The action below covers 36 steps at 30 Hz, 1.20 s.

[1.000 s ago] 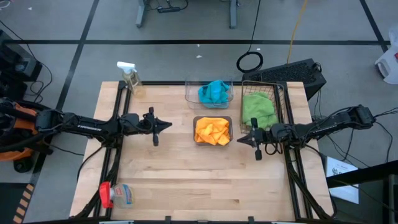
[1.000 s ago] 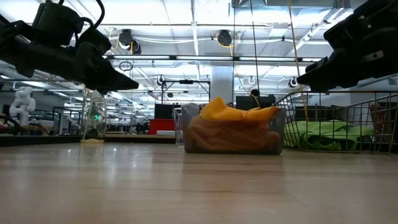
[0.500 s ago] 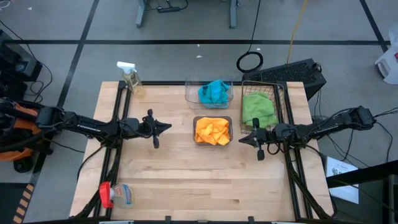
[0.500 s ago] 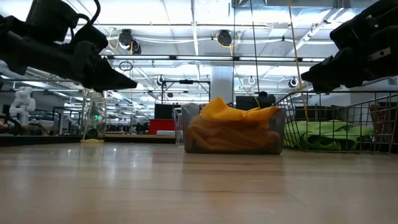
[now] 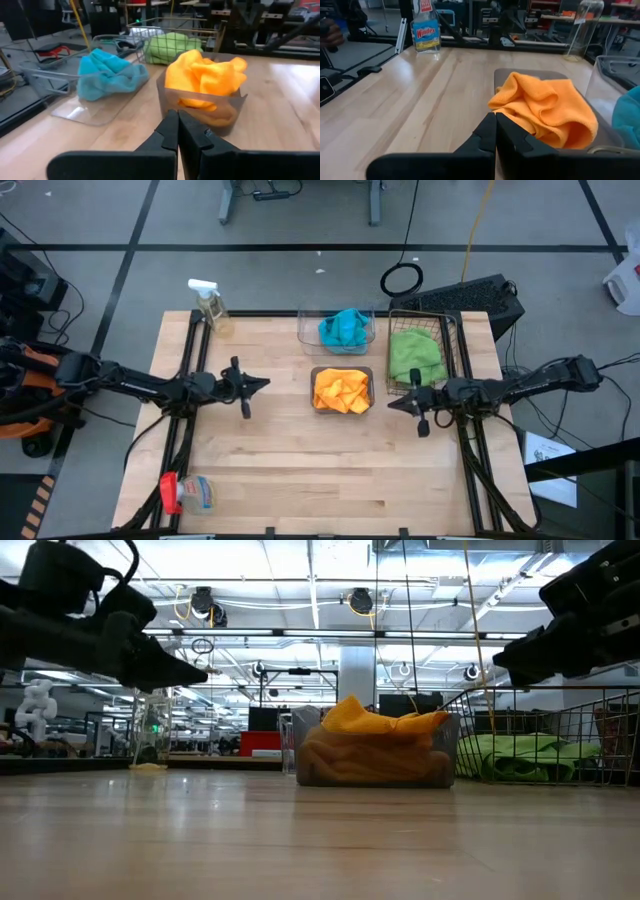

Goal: Sort microfiber towel by color & place in baskets
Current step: Return to Home Position

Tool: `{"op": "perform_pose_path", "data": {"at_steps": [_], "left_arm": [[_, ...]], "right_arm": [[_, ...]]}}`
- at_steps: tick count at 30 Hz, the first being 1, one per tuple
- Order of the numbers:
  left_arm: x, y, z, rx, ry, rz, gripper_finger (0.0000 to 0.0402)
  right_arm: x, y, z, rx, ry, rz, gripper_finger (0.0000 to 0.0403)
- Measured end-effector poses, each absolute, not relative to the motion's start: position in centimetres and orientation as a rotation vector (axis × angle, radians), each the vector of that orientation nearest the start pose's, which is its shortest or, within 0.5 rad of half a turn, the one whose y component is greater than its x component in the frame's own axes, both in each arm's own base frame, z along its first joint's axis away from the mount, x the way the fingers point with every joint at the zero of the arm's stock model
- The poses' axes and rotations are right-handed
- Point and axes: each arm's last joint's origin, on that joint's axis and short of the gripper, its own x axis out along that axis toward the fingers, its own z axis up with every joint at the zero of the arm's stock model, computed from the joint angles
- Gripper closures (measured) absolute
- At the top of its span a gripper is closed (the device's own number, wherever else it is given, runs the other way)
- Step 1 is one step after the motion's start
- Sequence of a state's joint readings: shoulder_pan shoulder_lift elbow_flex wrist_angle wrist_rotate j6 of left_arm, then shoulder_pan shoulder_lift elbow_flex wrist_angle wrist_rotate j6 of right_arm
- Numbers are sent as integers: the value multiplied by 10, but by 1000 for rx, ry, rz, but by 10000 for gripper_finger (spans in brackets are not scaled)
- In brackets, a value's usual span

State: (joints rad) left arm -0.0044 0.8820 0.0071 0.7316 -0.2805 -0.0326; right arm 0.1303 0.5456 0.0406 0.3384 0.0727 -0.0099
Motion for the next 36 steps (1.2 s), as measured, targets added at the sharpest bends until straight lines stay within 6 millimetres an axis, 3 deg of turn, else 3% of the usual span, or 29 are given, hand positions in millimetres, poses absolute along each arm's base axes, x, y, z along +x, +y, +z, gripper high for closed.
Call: {"op": "perform_pose_path", "data": {"at_steps": [36], "left_arm": [[137, 5, 154, -5, 102, 227, 398]], "right_arm": [[119, 14, 161, -13, 166, 80, 403]]}}
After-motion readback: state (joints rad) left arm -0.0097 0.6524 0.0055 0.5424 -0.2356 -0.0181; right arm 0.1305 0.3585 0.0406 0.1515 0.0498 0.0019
